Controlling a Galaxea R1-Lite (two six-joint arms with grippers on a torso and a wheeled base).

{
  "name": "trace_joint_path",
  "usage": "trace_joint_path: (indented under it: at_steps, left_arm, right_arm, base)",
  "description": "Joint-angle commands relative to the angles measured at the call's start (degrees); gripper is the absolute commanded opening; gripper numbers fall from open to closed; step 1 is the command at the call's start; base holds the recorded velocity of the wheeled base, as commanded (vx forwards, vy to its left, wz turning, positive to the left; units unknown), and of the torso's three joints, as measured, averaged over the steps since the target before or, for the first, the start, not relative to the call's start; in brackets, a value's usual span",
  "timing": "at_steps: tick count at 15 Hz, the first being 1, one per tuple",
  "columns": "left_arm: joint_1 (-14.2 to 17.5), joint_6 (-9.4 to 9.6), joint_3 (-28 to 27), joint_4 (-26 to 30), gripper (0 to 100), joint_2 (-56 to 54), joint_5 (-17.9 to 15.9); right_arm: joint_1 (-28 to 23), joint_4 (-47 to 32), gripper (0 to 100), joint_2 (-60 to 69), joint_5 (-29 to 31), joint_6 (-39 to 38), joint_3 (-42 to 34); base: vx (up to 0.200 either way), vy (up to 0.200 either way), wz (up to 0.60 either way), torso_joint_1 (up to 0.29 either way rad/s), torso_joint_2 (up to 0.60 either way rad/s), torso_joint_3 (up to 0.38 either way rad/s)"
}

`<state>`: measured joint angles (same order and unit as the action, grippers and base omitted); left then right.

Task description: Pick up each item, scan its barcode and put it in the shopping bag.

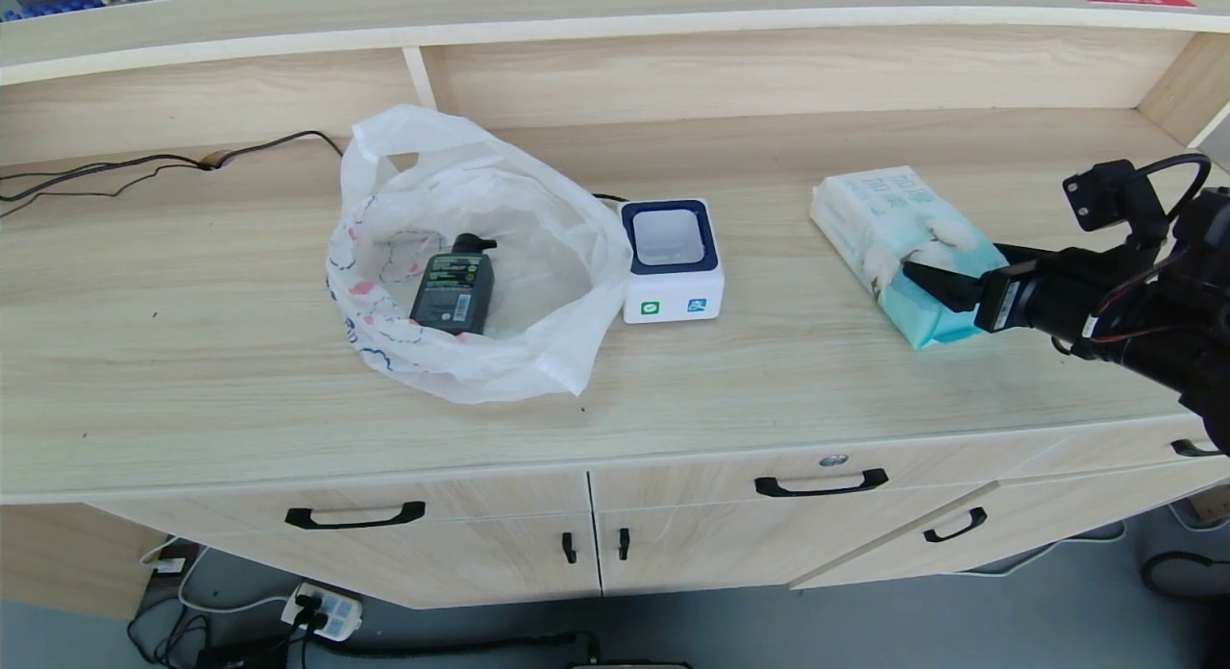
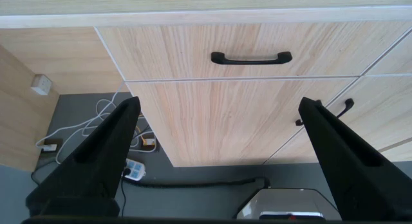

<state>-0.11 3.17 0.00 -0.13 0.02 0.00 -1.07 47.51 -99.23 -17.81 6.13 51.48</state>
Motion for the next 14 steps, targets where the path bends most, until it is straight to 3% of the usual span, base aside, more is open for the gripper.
trace_joint_path:
  at_steps: [1,10,14]
  left_arm:
    - [0.0,-0.01,0.0,0.0,100,0.0,0.0]
    - [0.0,-0.01,0.0,-0.1,100,0.0,0.0]
    - [0.0,0.17,0.0,-0.1,100,0.0,0.0]
  right_arm:
    - [0.5,0.0,100,-1.2,0.1,0.1,0.5]
    - [1.5,-0.6,100,-3.4,0.3,0.1,2.0]
    - [3.6,-8.1,100,-2.0,2.2,0.1,5.6]
  base:
    - [0.000,0.000,0.00,0.000,0.00,0.000]
    - [0.000,0.000,0.00,0.000,0.00,0.000]
    - [0.000,0.000,0.00,0.000,0.00,0.000]
